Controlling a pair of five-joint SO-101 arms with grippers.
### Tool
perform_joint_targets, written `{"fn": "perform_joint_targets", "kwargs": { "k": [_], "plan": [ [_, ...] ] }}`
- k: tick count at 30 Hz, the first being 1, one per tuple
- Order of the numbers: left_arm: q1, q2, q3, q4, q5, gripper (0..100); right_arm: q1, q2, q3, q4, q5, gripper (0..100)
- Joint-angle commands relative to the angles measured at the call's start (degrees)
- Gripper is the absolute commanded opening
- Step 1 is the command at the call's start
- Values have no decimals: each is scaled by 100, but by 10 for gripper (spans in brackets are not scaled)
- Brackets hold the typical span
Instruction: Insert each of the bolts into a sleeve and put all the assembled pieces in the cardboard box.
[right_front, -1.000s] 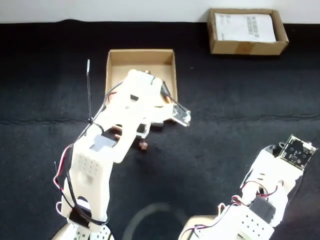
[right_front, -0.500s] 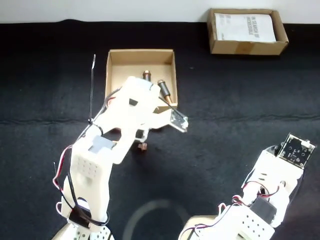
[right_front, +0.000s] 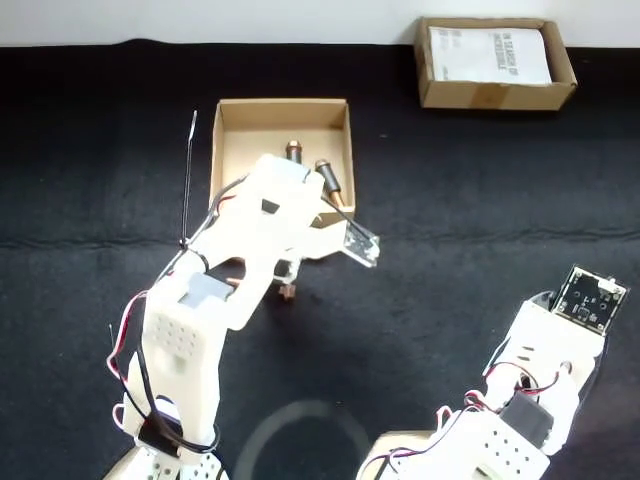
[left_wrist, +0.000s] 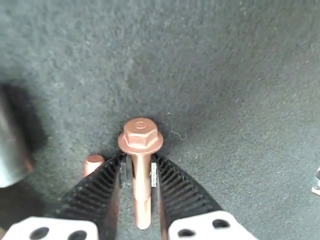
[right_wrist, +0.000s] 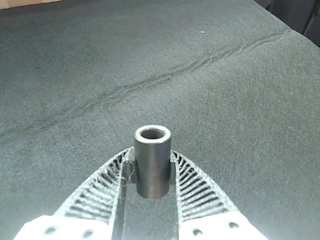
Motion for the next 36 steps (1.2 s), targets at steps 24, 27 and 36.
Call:
{"fn": "perform_joint_targets", "kwargs": {
  "k": [24, 27, 36],
  "plan": [
    [-1420, -84, -6589, 1029, 6813, 8, -4066, -92, -426, 637, -1969, 7],
    [-1754, -84, -7486, 1037, 7903, 8, -4532, -66, -426, 189, -2136, 7],
    [-2712, -1121, -8110, 1064, 8563, 8, -4769, -57, -418, -664, -2136, 7]
  ]
}}
